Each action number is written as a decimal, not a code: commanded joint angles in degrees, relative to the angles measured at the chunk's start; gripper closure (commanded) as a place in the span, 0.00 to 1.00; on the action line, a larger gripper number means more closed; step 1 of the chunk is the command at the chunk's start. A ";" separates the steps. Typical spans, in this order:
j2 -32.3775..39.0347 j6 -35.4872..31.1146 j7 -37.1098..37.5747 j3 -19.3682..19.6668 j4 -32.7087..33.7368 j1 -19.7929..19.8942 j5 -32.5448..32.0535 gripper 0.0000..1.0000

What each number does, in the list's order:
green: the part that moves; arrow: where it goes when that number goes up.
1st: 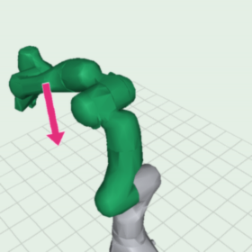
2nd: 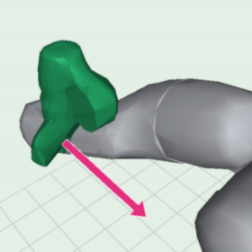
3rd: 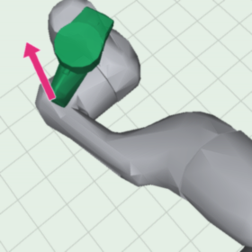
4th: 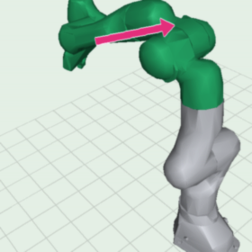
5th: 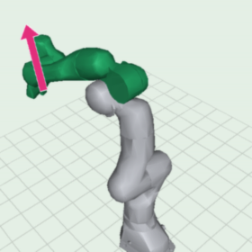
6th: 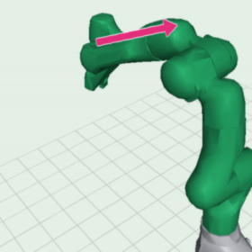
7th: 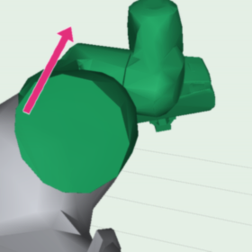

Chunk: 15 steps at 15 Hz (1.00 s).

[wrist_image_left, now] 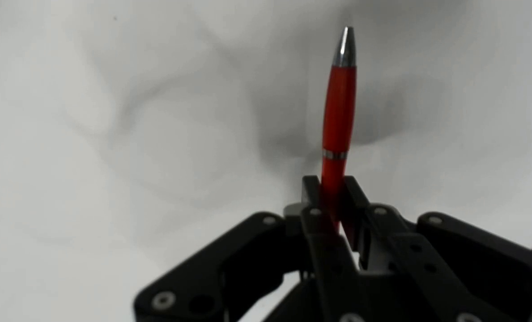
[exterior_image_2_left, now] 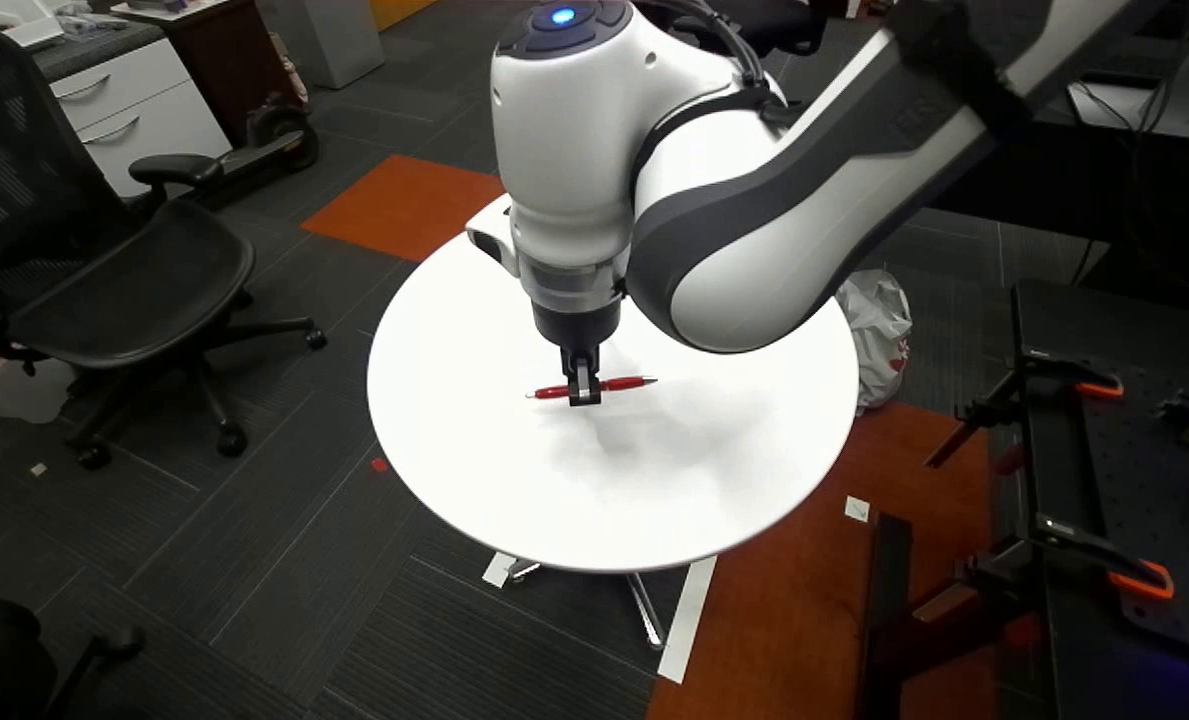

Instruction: Remove the pen from the bowl and place it on the table

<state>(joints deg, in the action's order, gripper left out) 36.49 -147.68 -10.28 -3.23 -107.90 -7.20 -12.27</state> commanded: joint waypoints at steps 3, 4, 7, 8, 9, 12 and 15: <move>1.64 1.00 -8.69 -3.15 0.68 0.12 -2.52 0.96; 1.75 0.88 -10.45 -3.71 0.49 0.16 -2.86 0.96; 2.23 1.19 -13.86 -4.92 0.68 0.42 -3.24 0.96; 2.32 1.13 -14.53 -5.07 0.72 0.45 -3.30 0.96; 2.48 1.15 -15.12 -5.19 0.86 0.49 -3.28 0.96; 2.44 1.40 -16.80 -5.54 0.82 0.78 -3.14 0.53; 2.60 1.10 -16.85 -5.52 0.71 0.44 -3.17 0.30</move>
<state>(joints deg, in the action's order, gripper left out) 38.92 -147.63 -26.14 -7.87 -107.83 -7.28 -14.63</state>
